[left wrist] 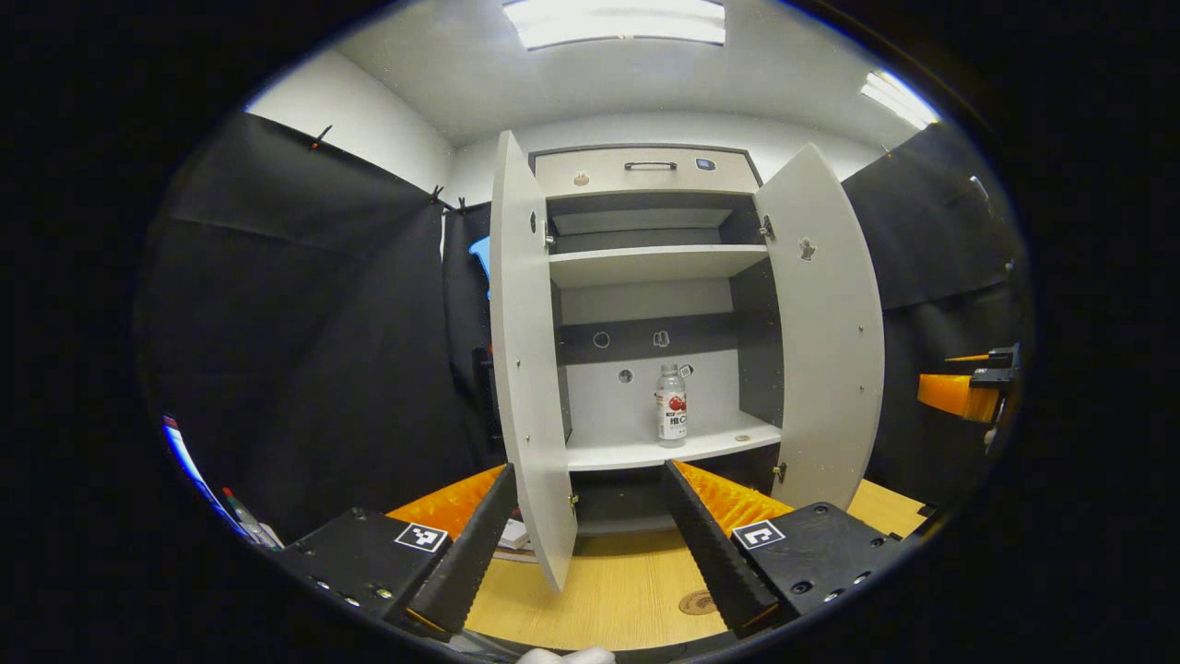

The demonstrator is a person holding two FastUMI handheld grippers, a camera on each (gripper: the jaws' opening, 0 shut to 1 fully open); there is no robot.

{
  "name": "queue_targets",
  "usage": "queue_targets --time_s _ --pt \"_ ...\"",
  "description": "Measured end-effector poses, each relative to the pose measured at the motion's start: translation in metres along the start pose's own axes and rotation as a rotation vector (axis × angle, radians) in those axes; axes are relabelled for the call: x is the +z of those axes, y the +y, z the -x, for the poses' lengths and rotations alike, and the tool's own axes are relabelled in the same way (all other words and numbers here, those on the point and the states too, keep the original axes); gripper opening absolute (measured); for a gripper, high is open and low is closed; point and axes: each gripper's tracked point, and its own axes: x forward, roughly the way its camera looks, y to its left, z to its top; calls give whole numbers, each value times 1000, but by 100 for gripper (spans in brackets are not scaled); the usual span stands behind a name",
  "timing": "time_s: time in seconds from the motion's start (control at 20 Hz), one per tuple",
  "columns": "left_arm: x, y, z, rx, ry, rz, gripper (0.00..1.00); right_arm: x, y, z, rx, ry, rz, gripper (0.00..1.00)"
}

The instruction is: Grasp the bottle in the cabinet with the left hand and place it on the coaster, then close the right door with the right hand and the left door with the left hand.

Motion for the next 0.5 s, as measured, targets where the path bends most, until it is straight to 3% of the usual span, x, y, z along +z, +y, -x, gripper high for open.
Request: queue_targets --time_s 0.5 --pt "5 -20 -72 -30 -27 9 96 3 -4 -2 14 11 -7 83"
